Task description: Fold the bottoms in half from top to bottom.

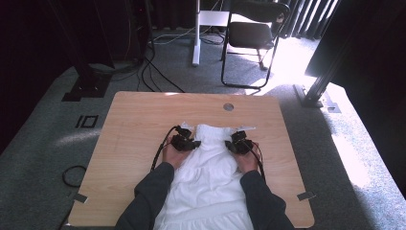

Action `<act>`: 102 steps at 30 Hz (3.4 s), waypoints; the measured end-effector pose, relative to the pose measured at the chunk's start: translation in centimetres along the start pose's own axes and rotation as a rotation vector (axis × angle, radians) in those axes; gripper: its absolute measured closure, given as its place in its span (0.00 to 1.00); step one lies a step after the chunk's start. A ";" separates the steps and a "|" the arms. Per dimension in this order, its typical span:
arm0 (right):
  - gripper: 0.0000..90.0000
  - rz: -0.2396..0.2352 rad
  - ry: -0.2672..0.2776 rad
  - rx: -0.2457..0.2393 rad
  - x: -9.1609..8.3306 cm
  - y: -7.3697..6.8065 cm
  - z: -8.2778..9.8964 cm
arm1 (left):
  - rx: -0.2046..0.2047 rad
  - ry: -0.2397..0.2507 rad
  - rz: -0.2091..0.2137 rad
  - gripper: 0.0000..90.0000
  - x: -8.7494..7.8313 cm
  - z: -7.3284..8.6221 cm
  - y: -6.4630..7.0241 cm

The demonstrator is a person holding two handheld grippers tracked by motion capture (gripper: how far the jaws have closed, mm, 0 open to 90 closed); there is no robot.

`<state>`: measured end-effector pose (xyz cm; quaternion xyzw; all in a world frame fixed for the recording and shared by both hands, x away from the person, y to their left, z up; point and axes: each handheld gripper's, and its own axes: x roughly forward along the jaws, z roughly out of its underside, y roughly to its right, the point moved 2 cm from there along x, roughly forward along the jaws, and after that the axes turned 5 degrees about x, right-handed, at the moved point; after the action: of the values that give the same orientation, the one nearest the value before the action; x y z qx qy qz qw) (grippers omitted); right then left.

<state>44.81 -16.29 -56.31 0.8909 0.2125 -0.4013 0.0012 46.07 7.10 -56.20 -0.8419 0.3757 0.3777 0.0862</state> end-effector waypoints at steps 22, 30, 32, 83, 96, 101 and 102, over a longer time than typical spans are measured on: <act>0.95 -0.028 0.131 -0.048 -2.7 -0.3 -4.0 | 0.033 0.135 -0.016 0.95 -3.2 -3.0 -1.1; 0.95 -0.034 0.203 -0.068 -4.6 -0.5 -7.4 | 0.084 0.211 -0.061 0.95 -6.6 -7.7 -1.5; 0.95 -0.037 0.252 -0.074 -6.0 -0.5 -9.5 | 0.125 0.251 -0.087 0.95 -8.6 -10.3 -1.4; 0.92 -0.159 0.006 -0.226 -5.9 -5.7 8.0 | 0.260 -0.029 0.054 0.90 -6.7 6.9 3.8; 0.91 -0.078 0.002 -0.176 0.6 -2.4 -0.4 | 0.239 -0.082 -0.124 0.90 -2.2 0.0 -2.2; 0.89 -0.023 -0.004 -0.159 2.4 -1.9 -2.8 | 0.227 -0.142 -0.203 0.90 -1.1 -1.9 -2.9; 0.89 -0.019 -0.007 -0.116 3.1 -1.7 -3.7 | 0.229 -0.171 -0.233 0.90 -0.8 -2.5 -3.0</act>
<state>48.57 -12.91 -55.76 0.8859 0.2436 -0.3917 0.0498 49.26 8.55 -54.29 -0.8291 0.3077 0.3901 0.2564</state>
